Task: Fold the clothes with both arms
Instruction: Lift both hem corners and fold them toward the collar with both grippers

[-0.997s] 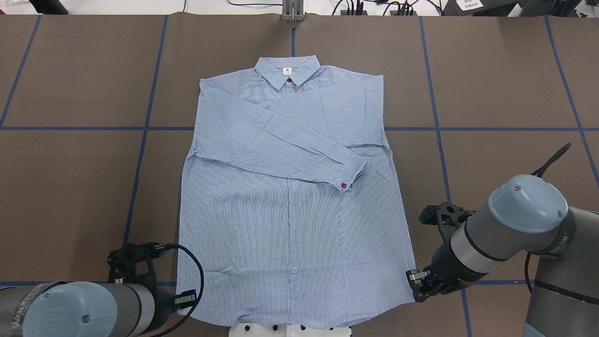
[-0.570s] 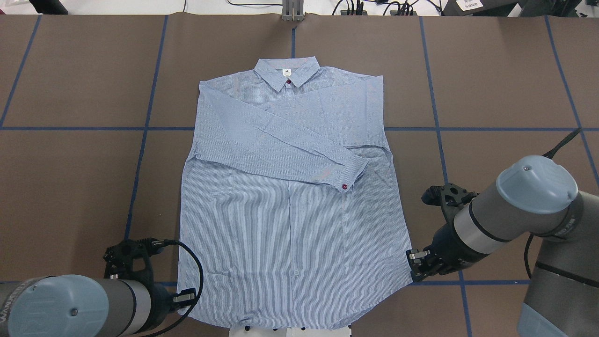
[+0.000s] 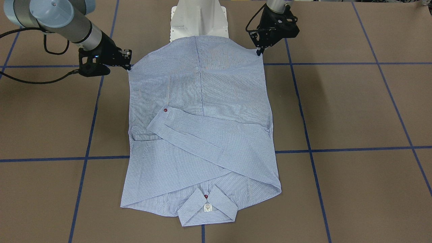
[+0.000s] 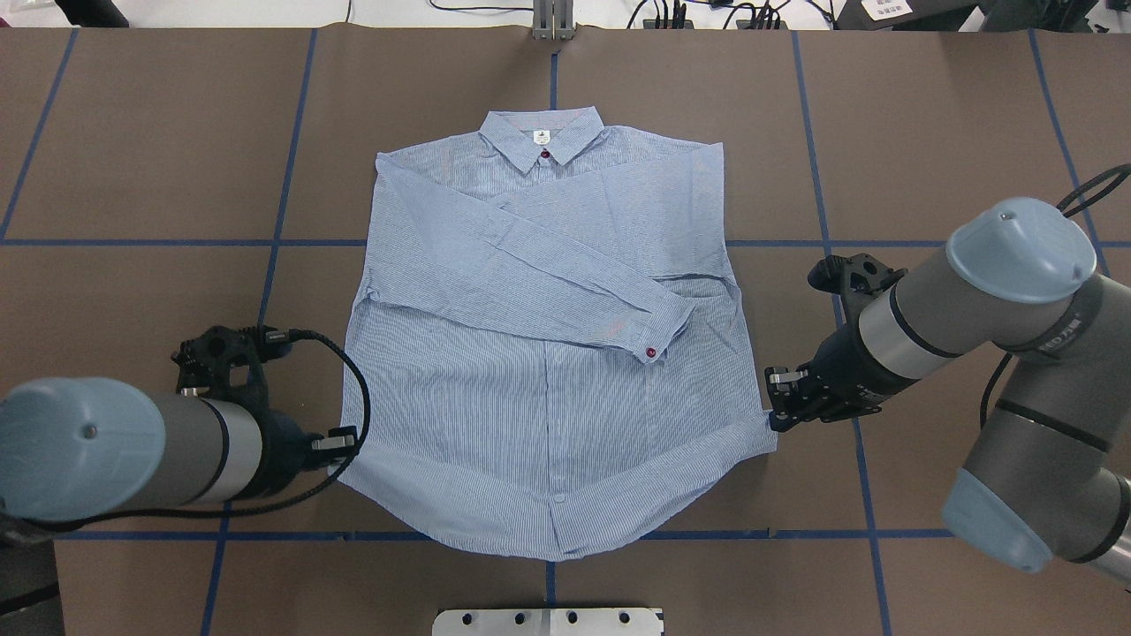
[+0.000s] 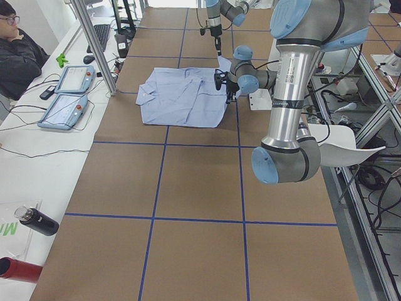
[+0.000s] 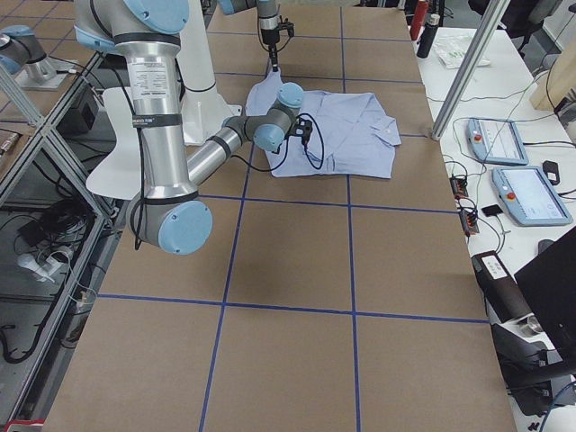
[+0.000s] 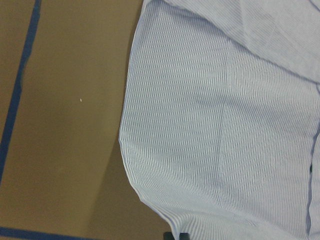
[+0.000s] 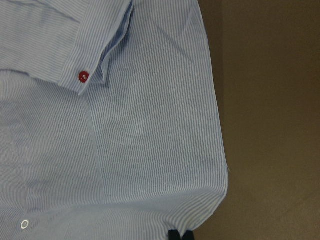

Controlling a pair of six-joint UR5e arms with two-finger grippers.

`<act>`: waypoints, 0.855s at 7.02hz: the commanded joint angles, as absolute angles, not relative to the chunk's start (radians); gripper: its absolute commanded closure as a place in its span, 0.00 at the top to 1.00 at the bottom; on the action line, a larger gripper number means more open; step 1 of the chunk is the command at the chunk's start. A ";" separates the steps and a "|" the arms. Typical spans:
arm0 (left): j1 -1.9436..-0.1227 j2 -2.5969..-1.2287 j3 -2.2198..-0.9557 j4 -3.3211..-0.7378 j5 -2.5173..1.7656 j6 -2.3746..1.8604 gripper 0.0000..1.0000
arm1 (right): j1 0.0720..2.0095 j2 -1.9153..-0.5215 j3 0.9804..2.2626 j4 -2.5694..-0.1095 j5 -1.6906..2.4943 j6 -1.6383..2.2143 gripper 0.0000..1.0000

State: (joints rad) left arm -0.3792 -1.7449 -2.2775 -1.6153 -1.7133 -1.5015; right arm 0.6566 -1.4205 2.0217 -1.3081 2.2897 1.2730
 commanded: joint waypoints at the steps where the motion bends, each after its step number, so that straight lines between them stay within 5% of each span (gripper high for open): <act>1: -0.504 -1.747 -2.254 -1.615 -1.756 -1.407 0.00 | 0.731 -1.397 1.996 -1.310 2.308 1.275 0.00; 6: -0.581 -1.856 -2.151 -1.617 -1.790 -1.408 0.00 | 0.839 -1.263 1.896 -1.315 2.350 1.289 0.00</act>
